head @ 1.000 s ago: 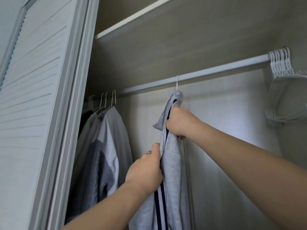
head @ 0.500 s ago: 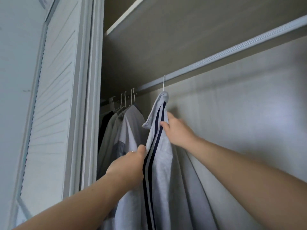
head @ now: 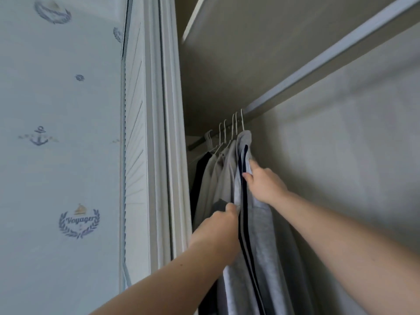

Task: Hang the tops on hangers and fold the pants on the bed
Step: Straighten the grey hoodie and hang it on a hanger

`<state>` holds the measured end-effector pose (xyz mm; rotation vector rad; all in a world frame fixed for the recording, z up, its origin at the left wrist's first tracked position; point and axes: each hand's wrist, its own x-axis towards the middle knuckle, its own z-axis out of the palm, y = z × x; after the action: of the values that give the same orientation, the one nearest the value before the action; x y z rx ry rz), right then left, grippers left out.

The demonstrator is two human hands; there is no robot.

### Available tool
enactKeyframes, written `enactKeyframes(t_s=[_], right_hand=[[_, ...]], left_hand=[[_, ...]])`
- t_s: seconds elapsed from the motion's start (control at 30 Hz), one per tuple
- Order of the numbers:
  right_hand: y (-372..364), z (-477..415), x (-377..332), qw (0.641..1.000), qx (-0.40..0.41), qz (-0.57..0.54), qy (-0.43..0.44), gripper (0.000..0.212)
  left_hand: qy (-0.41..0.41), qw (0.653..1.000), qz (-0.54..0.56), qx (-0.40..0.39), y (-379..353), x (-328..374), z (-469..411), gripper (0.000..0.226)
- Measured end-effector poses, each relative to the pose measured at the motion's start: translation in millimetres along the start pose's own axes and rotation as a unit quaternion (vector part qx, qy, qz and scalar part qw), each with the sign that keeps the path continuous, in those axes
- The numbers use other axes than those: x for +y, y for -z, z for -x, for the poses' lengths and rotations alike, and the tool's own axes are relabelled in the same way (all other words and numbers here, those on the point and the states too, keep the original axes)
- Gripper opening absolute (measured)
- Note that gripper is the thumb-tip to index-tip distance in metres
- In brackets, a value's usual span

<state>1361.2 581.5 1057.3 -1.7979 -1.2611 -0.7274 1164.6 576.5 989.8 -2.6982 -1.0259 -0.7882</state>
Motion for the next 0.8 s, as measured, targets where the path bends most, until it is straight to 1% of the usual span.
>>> enactKeyframes(t_s=[0.07,0.13,0.17,0.2,0.27,0.33,0.4,0.47,0.53,0.6,0.67,0.8], right_hand=[[-2.3,2.7,4.9,1.0,-0.003,-0.016,-0.001,0.053],[-0.5,7.3,10.8,1.0,0.0,-0.029,-0.006,0.051],[1.3,10.8,13.5,0.999,0.002,-0.035,-0.011,0.052],[3.6,14.8,15.1,0.999,0.0,-0.04,-0.018,0.054],[7.0,25.3,15.9,0.998,-0.014,-0.051,-0.027,0.059],[10.8,38.5,14.2,1.0,-0.007,-0.024,-0.013,0.061],[18.3,52.7,8.8,1.0,0.018,-0.005,0.003,0.061],[27.2,67.2,-1.2,0.999,0.03,-0.008,0.016,0.062],[35.2,84.5,-16.3,0.999,0.028,-0.008,0.044,0.066],[41.4,103.7,-37.1,0.997,0.02,-0.004,0.08,0.072],[45.6,125.8,-62.1,0.994,0.008,-0.009,0.111,0.071],[48.9,181.9,-127.0,0.985,-0.021,-0.029,0.169,0.068]], left_hand=[[0.001,1.0,-0.015,0.0,-2.6,-0.4,0.3,0.058],[-0.003,0.999,-0.036,-0.006,-5.1,-0.5,2.9,0.067],[-0.005,0.999,-0.047,-0.006,-6.1,-0.1,5.0,0.068],[-0.01,0.998,-0.057,0.001,-6.7,0.7,7.6,0.064],[-0.041,0.994,-0.086,0.046,-6.1,0.7,15.0,0.049],[-0.095,0.981,-0.13,0.111,-1.3,-3.8,26.3,0.04],[-0.143,0.969,-0.14,0.142,7.4,-14.1,40.6,0.043],[-0.172,0.962,-0.138,0.163,18.9,-28.8,58.0,0.049],[-0.169,0.96,-0.144,0.17,30.7,-44.5,79.2,0.054],[-0.146,0.966,-0.145,0.153,41.9,-62.2,104.4,0.059],[-0.124,0.971,-0.146,0.144,52.3,-84.1,132.6,0.066],[-0.089,0.978,-0.128,0.138,76.2,-134.6,202.1,0.072]])
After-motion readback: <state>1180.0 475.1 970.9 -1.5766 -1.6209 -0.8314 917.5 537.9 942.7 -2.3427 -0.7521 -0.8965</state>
